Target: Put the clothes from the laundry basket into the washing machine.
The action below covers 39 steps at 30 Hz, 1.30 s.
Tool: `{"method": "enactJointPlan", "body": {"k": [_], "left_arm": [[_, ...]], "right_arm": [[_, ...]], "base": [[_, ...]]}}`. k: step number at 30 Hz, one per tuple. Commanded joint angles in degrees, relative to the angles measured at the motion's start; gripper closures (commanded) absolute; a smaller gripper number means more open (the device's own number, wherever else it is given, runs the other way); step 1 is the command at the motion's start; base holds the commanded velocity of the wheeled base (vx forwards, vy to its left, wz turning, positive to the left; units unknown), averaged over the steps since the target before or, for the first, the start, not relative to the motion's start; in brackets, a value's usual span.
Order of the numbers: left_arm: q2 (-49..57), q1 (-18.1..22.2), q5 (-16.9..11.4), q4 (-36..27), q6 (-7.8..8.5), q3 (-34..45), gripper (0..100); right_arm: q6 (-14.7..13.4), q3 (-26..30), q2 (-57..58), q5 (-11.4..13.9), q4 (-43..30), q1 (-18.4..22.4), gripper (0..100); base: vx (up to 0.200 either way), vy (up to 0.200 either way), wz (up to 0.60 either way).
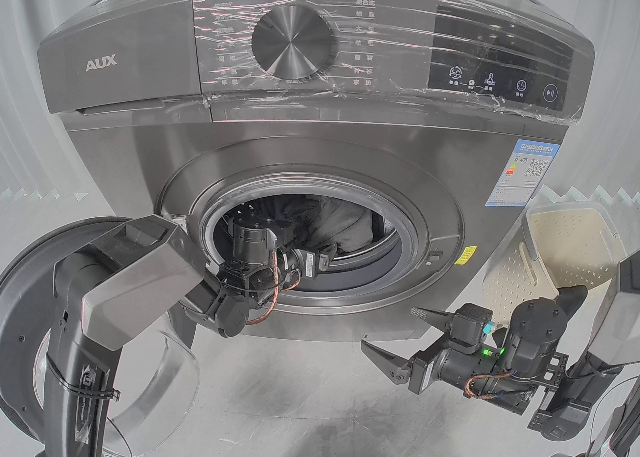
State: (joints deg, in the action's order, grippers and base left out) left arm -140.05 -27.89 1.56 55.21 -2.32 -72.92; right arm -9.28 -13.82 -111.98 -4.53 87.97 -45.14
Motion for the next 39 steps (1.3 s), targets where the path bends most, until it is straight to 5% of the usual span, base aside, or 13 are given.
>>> {"method": "enactJointPlan", "body": {"k": [1, 4, 5, 15, 19, 28, 29, 39], "left_arm": [[-2.9, 0.0, 0.0, 0.1, -0.06, -3.5, 0], [-5.7, 0.3, 0.0, -0.5, 0.03, -6.4, 0], [-6.5, 0.3, 0.0, -0.5, 0.03, -7.1, 100], [-12.5, 0.6, 1.5, -1.3, -0.58, -19.9, 100], [-17.2, 2.3, 6.3, -0.1, -0.50, -34.3, 100], [-17.4, 2.9, 6.4, -0.1, -0.50, -34.0, 100], [-17.0, 2.7, 6.3, 0.0, -0.58, -32.8, 0], [-10.7, 1.2, 5.8, 2.4, -1.46, -20.9, 0]], "right_arm": [[0.0, -0.1, -0.1, 0.0, 0.1, -0.3, 0], [0.0, -0.1, -0.1, 0.0, 0.1, -0.3, 0], [0.0, -0.1, -0.1, 0.0, 0.1, -0.3, 0], [-0.1, -0.2, -0.3, 0.0, 0.1, -0.3, 0], [-0.1, -0.2, -0.3, 0.0, 0.1, -0.2, 0], [-0.1, -0.2, -0.3, 0.0, 0.1, -0.2, 0], [-0.1, -0.2, -0.3, 0.0, 0.1, -0.2, 0], [-0.1, -0.2, -0.3, 0.0, 0.1, 0.0, 0]], "base": [[0.000, 0.000, 0.00], [0.000, 0.000, 0.00], [0.000, 0.000, 0.00], [0.000, 0.000, 0.00], [0.000, 0.000, 0.00], [0.000, 0.000, 0.00], [0.000, 0.000, 0.00], [0.000, 0.000, 0.00]]}}
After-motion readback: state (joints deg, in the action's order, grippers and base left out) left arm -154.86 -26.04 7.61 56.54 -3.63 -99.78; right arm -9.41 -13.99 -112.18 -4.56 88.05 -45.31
